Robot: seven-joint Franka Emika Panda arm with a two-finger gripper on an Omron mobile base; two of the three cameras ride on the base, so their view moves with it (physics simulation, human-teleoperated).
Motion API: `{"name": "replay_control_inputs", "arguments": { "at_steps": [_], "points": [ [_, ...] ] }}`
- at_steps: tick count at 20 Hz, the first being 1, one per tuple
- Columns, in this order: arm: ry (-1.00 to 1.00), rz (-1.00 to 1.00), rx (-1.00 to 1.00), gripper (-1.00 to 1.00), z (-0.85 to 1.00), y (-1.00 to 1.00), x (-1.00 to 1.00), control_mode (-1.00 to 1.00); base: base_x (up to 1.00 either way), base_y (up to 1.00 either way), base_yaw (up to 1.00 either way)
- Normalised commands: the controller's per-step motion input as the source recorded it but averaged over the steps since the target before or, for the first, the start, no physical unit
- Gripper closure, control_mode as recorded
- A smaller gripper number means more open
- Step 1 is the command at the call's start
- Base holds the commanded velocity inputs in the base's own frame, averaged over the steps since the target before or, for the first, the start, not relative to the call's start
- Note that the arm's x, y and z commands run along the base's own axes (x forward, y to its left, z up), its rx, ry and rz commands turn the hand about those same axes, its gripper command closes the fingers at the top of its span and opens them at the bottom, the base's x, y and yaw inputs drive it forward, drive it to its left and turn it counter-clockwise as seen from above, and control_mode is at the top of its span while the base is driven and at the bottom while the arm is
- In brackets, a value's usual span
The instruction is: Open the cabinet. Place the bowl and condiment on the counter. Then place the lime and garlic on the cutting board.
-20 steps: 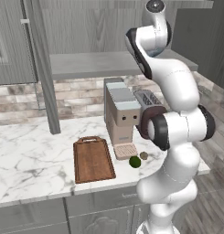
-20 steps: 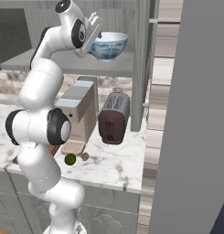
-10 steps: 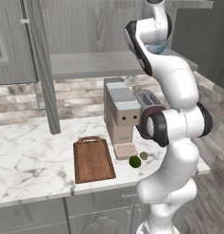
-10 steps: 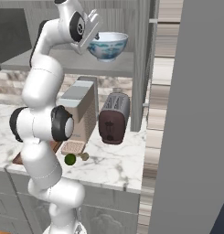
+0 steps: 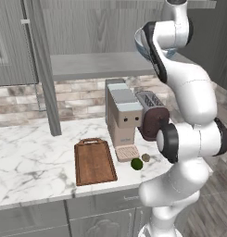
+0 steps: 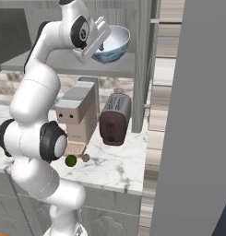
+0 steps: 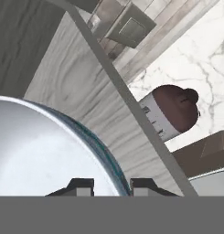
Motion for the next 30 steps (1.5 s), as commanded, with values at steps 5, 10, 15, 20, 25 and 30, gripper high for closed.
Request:
{"name": "replay_control_inputs", "arguments": {
  "at_steps": [5,10,15,20,25,30],
  "points": [
    [0.00,0.00,0.03,1.00,-0.39,-0.56,-0.50,-1.00,0.00,0.00,0.00],
    [0.00,0.00,0.02,1.00,-0.01,-0.14,-0.37,-1.00,0.00,0.00,0.00],
    [0.01,0.00,0.00,1.00,0.20,0.03,-0.09,-1.00,0.00,0.00,0.00],
    [0.02,0.00,0.00,1.00,0.31,0.11,-0.01,-1.00,0.00,0.00,0.00],
    [0.02,0.00,0.00,1.00,0.30,0.02,-0.26,-1.00,0.00,0.00,0.00],
    [0.01,0.00,0.00,1.00,0.19,0.00,-0.52,-1.00,0.00,0.00,0.00]
  ]
}}
